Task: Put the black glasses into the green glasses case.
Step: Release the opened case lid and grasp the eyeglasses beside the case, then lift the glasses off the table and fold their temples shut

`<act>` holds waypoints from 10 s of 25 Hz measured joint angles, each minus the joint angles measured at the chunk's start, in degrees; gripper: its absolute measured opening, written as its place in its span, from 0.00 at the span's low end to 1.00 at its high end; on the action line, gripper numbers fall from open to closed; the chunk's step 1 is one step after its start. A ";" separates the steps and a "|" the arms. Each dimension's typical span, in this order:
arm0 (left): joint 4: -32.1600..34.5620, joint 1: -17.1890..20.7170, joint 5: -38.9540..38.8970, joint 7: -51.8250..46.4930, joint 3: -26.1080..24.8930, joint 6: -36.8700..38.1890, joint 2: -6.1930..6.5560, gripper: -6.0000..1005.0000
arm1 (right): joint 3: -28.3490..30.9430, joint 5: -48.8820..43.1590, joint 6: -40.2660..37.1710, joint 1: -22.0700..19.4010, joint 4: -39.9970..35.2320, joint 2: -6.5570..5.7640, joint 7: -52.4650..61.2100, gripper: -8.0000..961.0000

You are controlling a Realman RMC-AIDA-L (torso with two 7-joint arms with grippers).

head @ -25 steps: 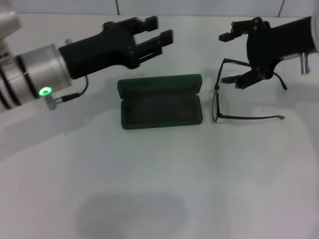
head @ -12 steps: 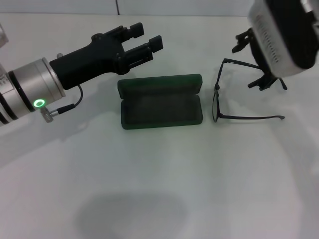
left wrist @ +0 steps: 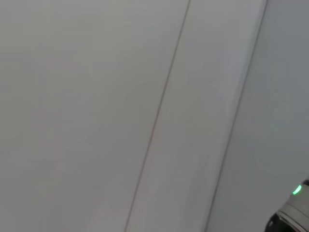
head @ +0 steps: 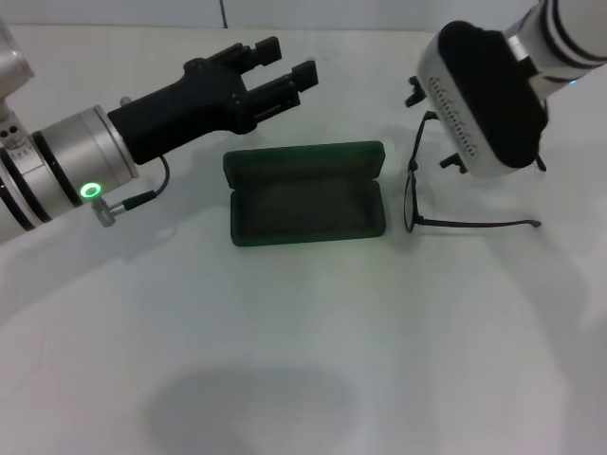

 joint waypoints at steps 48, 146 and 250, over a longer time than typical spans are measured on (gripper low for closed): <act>-2.46 -0.91 -0.19 0.63 -0.81 -2.42 -0.04 0.70 | -13.14 8.80 13.62 5.94 17.51 -0.08 -1.45 0.48; -2.69 -12.56 24.66 -10.58 4.54 10.81 -0.25 0.70 | 43.09 64.77 -26.01 -15.95 23.50 -4.08 10.89 0.12; 5.02 -14.17 17.74 -14.78 -3.26 25.38 3.47 0.70 | 33.52 39.09 -19.84 -7.34 23.39 -5.32 17.83 0.12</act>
